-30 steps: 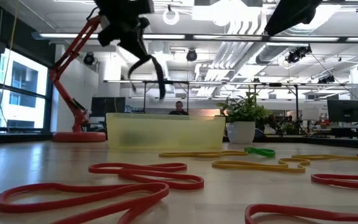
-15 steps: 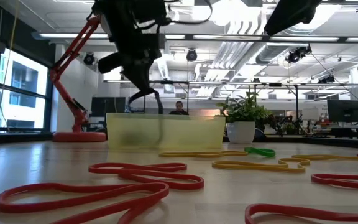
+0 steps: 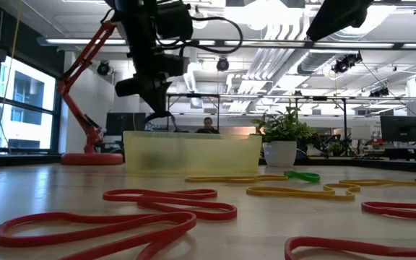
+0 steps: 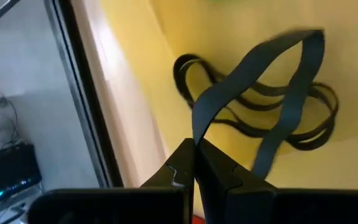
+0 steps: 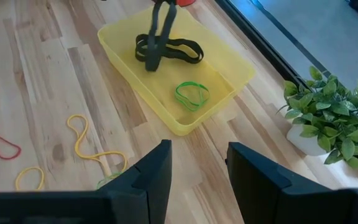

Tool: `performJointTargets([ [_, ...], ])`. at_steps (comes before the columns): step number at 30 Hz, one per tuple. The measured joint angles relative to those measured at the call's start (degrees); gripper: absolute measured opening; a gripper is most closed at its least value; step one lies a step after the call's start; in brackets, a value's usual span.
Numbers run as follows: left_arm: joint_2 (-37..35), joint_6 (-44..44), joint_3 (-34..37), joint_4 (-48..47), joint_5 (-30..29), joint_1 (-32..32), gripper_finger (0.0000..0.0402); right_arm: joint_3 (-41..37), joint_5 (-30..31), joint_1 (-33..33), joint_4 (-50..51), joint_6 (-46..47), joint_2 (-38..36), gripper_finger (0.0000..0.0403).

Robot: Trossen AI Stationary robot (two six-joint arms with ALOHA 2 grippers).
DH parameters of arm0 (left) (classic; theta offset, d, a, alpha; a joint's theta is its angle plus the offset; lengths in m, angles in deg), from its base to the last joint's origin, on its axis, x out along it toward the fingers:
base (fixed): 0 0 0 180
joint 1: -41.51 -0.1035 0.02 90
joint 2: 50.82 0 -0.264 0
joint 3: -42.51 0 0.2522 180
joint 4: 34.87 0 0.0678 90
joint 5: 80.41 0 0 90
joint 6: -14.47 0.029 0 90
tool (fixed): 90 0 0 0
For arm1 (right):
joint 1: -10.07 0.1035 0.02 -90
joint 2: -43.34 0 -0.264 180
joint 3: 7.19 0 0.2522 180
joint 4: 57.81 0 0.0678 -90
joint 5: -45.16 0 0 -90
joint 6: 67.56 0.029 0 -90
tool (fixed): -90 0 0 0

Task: Pick and place rubber bands into bin
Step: Put the black rubber band into the yellow bin, then put the green rubber band into the yellow bin

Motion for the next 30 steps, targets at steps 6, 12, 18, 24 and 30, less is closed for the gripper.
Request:
performJointTargets([
  [6, 0.00, -0.01, 0.00, 0.80, 0.68, -2.62, 0.0000, -0.02, 0.02, 0.00, 0.00, 0.01, 0.00, 0.0145],
  [12, 0.00, 0.94, 0.00, 0.74, 8.75, -4.19, 0.0010, -0.02, 0.57, 0.00, 0.02, 0.00, 0.00, 0.0145],
  [18, 0.00, 1.16, 0.00, 0.74, 7.72, -4.05, 0.0078, -0.02, 0.61, 0.00, 0.02, 0.00, 0.00, 0.0145],
  [24, 0.00, 1.30, 0.00, 0.74, 6.11, -4.08, 0.0141, -0.02, 0.61, 0.00, 0.02, 0.00, 0.00, 0.0145],
  [30, -1.61, -0.24, 0.02, 1.07, 11.96, -4.00, 0.0181, -0.42, -2.34, -0.02, -0.22, 0.31, 0.00, 0.0145],
])
